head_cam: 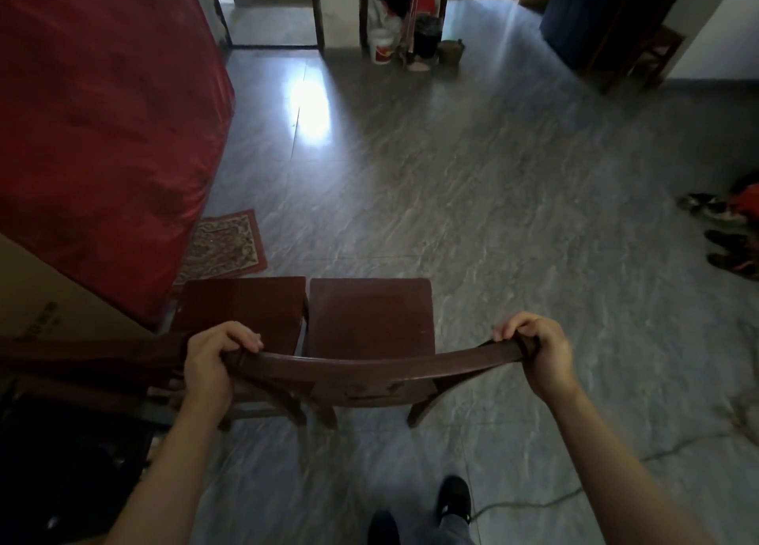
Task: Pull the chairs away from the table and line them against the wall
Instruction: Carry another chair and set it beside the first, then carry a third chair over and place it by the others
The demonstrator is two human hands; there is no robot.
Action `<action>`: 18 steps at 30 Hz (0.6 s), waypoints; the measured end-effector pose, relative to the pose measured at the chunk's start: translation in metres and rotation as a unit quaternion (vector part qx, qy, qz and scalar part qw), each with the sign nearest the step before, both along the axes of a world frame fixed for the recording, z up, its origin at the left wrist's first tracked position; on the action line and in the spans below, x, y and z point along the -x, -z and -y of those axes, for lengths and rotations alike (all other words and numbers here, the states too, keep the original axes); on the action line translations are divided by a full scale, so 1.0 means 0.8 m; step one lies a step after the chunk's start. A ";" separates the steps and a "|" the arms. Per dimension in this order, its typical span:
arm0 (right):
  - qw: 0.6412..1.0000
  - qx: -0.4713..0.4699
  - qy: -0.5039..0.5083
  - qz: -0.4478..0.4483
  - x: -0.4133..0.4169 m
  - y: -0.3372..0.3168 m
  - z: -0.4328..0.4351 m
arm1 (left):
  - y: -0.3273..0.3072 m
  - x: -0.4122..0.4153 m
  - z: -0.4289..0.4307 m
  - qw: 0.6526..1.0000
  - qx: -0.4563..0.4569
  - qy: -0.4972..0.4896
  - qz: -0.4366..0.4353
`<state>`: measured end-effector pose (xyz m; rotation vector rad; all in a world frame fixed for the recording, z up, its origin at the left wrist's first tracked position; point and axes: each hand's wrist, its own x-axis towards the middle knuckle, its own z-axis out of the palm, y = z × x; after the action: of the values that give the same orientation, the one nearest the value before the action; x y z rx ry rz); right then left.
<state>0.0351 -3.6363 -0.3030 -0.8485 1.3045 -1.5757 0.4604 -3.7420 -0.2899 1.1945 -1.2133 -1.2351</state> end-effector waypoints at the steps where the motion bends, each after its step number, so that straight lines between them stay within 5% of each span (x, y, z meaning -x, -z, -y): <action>1: 1.000 -0.009 -0.007 -0.015 0.002 -0.005 0.000 | -0.005 -0.001 0.001 1.000 -0.003 0.008 0.026; 5: 0.996 -0.033 -0.016 -0.086 0.003 -0.026 0.000 | -0.033 0.000 0.013 0.992 -0.016 0.057 0.115; 12: 0.993 -0.046 0.012 -0.105 0.002 -0.064 -0.010 | -0.083 0.033 0.025 0.997 -0.016 0.051 0.050; 18: 0.994 -0.014 0.108 -0.008 0.024 -0.127 -0.038 | -0.140 0.147 0.039 0.986 -0.019 0.159 -0.036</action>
<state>0.0155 -3.6060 -0.2013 -0.7237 1.4661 -1.7159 0.3429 -3.7731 -0.1783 0.9987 -1.3671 -1.5285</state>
